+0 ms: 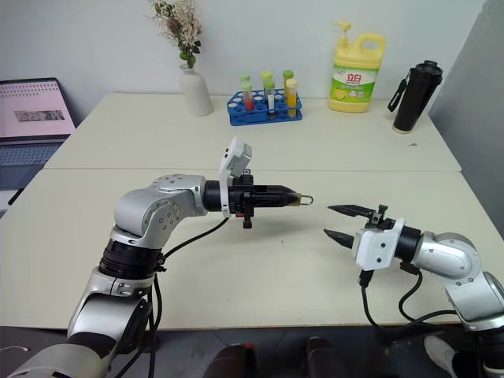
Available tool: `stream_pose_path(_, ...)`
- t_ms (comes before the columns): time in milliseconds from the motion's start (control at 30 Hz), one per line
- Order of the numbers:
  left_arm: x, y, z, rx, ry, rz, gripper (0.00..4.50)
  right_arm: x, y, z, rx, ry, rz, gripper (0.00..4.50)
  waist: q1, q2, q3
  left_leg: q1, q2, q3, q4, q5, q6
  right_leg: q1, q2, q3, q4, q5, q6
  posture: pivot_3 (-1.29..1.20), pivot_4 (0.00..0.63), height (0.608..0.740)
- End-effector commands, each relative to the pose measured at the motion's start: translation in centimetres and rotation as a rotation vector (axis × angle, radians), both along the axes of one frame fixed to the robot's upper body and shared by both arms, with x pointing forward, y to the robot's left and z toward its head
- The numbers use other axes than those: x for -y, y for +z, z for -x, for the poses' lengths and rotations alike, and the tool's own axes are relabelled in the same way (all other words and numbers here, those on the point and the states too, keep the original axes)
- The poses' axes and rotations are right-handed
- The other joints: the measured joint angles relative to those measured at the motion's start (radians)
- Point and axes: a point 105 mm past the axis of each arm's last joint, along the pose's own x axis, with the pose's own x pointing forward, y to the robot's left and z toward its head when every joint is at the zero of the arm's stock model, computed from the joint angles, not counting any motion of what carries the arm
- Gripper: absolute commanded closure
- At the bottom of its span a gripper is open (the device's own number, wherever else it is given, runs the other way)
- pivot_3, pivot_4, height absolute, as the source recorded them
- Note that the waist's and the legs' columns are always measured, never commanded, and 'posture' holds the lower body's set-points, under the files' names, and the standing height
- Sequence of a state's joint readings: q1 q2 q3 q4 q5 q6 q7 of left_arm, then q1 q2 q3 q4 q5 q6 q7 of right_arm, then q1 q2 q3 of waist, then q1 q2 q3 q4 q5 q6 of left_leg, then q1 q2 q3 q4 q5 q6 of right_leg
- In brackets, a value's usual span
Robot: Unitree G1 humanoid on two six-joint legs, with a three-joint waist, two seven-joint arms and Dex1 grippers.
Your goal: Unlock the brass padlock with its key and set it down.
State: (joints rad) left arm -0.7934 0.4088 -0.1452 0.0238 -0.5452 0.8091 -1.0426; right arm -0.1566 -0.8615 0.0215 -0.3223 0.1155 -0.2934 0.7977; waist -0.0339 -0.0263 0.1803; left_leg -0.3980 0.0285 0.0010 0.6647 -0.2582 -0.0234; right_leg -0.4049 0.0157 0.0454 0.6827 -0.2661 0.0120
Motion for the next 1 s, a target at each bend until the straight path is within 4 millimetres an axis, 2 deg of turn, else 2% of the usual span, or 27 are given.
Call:
stream_pose_path(33,0.3,1.4,0.5,0.065,-0.043,0.012,4.36,-1.7,1.9,0.9,-0.012,0.068,-0.063,3.51,0.000,0.000,0.000,0.000,0.000,-0.001,0.000,0.000,0.000,0.000,0.000,0.000,0.000,0.000,0.001,0.00,0.150,0.740)
stream_pose_path(100,0.4,1.6,0.6,0.075,-0.052,0.013,4.36,-2.6,2.3,0.5,-0.052,0.066,-0.114,4.29,0.001,0.000,0.000,0.000,0.000,-0.001,0.000,0.000,0.000,0.000,0.001,0.000,0.000,-0.001,0.001,0.00,0.150,0.740)
stream_pose_path(133,0.4,1.6,0.7,0.080,-0.054,0.014,4.36,-2.8,2.3,0.3,-0.066,0.063,-0.118,4.50,0.001,0.000,0.000,0.000,0.000,-0.001,0.000,0.000,0.000,0.000,0.001,0.000,0.000,-0.001,0.001,0.00,0.150,0.740)
stream_pose_path(433,0.3,1.8,1.5,0.093,-0.074,0.010,4.36,-3.6,3.1,-1.3,-0.079,0.065,-0.121,4.50,0.006,0.000,0.000,-0.001,0.000,-0.001,0.000,0.000,0.000,0.000,-0.001,-0.001,-0.001,0.000,0.001,0.00,0.150,0.740)
stream_pose_path(567,0.0,1.7,1.7,0.091,-0.075,0.009,4.36,-3.5,2.8,-1.7,-0.082,0.068,-0.092,4.50,0.005,0.000,0.000,-0.001,0.000,-0.001,0.000,0.000,0.000,0.000,0.000,-0.001,-0.001,0.000,0.001,0.00,0.150,0.740)
stream_pose_path(1000,-0.2,1.4,2.4,0.093,-0.110,0.000,4.36,-3.1,2.3,-2.0,-0.087,0.086,-0.031,4.50,0.005,0.000,0.000,-0.001,0.000,-0.001,0.000,0.000,0.000,0.000,0.000,-0.001,-0.001,0.000,0.000,0.00,0.150,0.740)
